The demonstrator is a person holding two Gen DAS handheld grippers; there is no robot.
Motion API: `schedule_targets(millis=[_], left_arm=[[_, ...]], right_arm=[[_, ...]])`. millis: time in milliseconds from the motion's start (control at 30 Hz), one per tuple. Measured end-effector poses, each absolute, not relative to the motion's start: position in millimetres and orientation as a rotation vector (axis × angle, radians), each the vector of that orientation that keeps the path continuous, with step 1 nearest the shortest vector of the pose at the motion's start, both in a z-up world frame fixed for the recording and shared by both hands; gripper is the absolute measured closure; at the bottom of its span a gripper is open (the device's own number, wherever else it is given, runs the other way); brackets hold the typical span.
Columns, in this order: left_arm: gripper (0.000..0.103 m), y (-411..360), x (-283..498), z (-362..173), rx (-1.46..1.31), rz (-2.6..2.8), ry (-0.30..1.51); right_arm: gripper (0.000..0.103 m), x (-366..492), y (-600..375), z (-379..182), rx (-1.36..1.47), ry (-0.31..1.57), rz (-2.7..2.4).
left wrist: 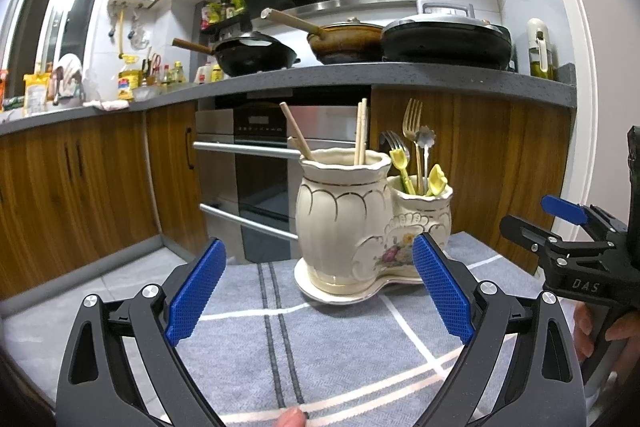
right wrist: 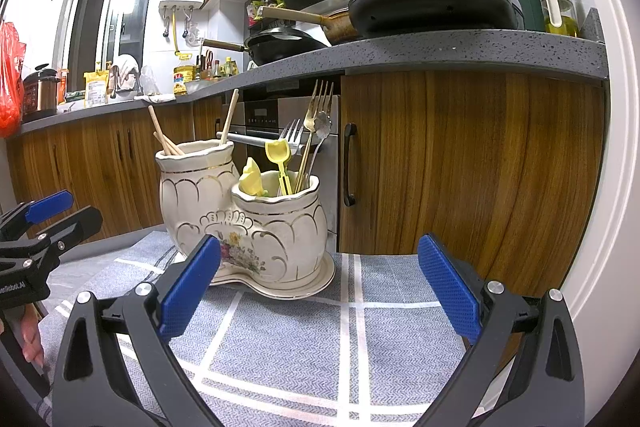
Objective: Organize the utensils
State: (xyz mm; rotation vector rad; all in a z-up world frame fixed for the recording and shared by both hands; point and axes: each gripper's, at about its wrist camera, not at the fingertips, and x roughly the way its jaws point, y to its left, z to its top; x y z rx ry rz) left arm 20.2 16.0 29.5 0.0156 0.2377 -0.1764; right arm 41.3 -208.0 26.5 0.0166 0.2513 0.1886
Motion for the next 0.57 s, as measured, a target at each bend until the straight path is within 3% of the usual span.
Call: schedule_targets(millis=[567], left_arm=[[0.005, 14.0, 25.6, 25.8, 0.034, -0.151, 0.257]], right_arm=[[0.006, 42.7, -208.1, 24.3, 0.013, 0.258, 0.190]])
